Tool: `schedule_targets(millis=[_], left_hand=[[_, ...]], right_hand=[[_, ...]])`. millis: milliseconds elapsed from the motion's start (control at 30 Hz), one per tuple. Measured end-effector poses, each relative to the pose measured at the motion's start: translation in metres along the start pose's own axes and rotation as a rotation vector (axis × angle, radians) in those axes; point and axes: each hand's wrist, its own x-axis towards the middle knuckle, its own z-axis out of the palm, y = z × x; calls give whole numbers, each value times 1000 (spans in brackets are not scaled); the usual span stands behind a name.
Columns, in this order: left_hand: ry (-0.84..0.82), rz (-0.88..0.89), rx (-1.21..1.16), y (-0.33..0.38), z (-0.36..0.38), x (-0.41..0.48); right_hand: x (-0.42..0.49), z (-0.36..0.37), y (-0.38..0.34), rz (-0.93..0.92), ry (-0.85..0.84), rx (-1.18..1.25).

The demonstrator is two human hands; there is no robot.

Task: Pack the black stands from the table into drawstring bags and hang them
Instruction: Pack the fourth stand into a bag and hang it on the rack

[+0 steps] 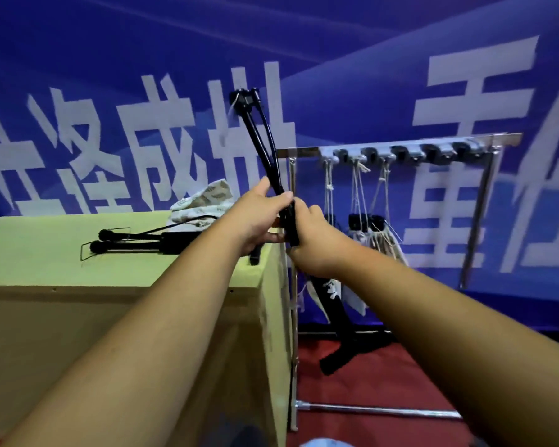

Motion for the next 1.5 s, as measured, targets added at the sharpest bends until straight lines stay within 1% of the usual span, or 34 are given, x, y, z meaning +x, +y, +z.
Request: schedule_targets(millis=[67, 167, 233, 300, 433, 533, 567, 667, 767, 867, 933, 1000, 1033, 1100, 1167, 1233, 1333, 1400, 1500], left_hand=[[-7, -15, -37, -13, 14, 0], [29, 1, -92, -26, 32, -2], [15, -17, -120, -38, 48, -4], [8, -28, -115, -49, 62, -7], [-6, -8, -87, -67, 89, -12], [-35, -31, -69, -94, 109, -12], [-33, -25, -40, -102, 113, -12], [-39, -16, 133, -139, 127, -6], [-54, -76, 215, -177, 138, -7], [-58, -77, 259, -217, 151, -12], [-51, -69, 243, -238, 160, -16], [-18, -86, 163, -255, 167, -15], [19, -112, 133, -265, 167, -14], [66, -135, 108, -287, 164, -12], [55, -137, 101, -299, 162, -13], [26, -135, 153, -304, 163, -8], [-31, -127, 285, -303, 162, 6], [-81, -104, 363, -304, 159, 13], [-144, -120, 427, -303, 154, 18]], right_hand=[[-15, 5, 17, -23, 48, 57], [-29, 10, 41, -77, 98, 190], [-45, 13, 60, -50, 104, 239], [-59, 18, 75, 23, 85, 291], [-68, 39, 110, 159, 24, 556], [-74, 59, 139, 155, 19, 556], [-78, 65, 144, 162, 47, 566], [-85, 92, 173, 324, 142, 630], [-94, 118, 201, 468, 201, 681], [-101, 143, 233, 599, 161, 668], [-95, 149, 243, 692, 104, 756], [-83, 145, 244, 731, -2, 869], [-77, 143, 243, 724, -39, 902], [-71, 148, 250, 650, -70, 886], [-70, 160, 263, 550, -79, 790], [-67, 169, 278, 508, -37, 679], [-63, 174, 292, 516, 68, 603], [-62, 177, 294, 540, 111, 601], [-60, 182, 293, 557, 147, 631]])
